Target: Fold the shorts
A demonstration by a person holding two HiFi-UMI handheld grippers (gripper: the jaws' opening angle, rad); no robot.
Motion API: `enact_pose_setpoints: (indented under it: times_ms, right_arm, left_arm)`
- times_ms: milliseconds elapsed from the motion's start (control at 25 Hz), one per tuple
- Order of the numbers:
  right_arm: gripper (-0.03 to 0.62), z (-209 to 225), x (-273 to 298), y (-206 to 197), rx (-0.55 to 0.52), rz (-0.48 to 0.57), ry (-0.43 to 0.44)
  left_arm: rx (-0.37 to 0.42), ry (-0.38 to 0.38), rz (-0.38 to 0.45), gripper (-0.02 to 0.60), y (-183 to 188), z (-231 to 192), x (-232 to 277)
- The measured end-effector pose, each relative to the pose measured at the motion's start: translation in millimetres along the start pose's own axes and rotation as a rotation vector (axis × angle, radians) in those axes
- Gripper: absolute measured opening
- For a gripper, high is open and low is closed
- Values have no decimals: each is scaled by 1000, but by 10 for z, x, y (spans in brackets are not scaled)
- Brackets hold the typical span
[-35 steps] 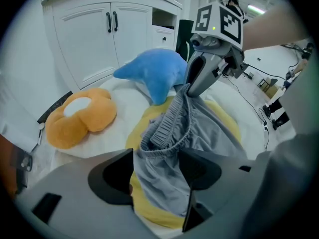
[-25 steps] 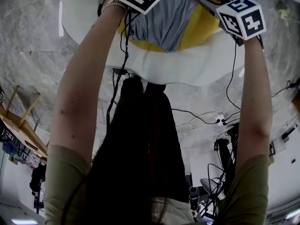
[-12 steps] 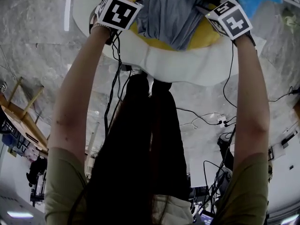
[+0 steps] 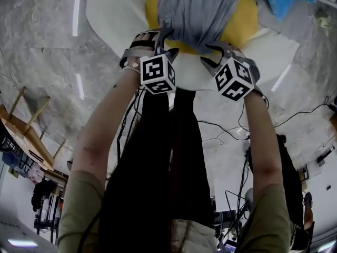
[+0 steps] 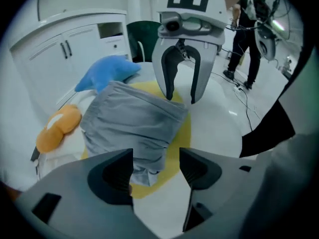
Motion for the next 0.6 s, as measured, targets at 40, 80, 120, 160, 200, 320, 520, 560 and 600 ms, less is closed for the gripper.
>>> enact_pose_setpoints:
  times_ms: [40,80,120,160,200,320,520,560,600]
  right_arm:
    - [156,-67,89,-23,-9,-13,0]
    - [156,-103,168,-56,-16,-29,-9]
    - [156,-113,239,-99,-27,-52,-26]
    - [156,-106,300,-152,-43,-84,-47]
    - [155,-91,349,-206,-61,-120,-69]
    - [142,-43,407,-289,-79,-172,-115]
    - [0,113,208,-458,-59,-194,-175]
    - [0,122,146,-516,-67,-207,-181]
    - [0,130,76,-555,-62,-206,-190]
  left_arm:
    - [37,-10,-22,296,-15,45,80]
    - [63,-14,-47,296,-44,61,158]
    - [75,-12,-73,296,-81,49,230]
    - [73,-5,-94,295,-118,11,290]
    - [66,4,-106,291,-145,-40,333]
    - [69,27,-108,175,-164,-156,376]
    - [158,67,-79,51,-197,-268,270]
    - [164,77,-72,49,-225,-277,223]
    - [156,81,-64,48,-249,-281,181]
Point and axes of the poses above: the fingertips, and each gripper's own axes: x forward along the fingers, z to its right, y out of its top, the point moved 3 cm from there along -x, backward along the fingers, and after that the axes turned 7 degrees about -x, right-handed, at the moved point
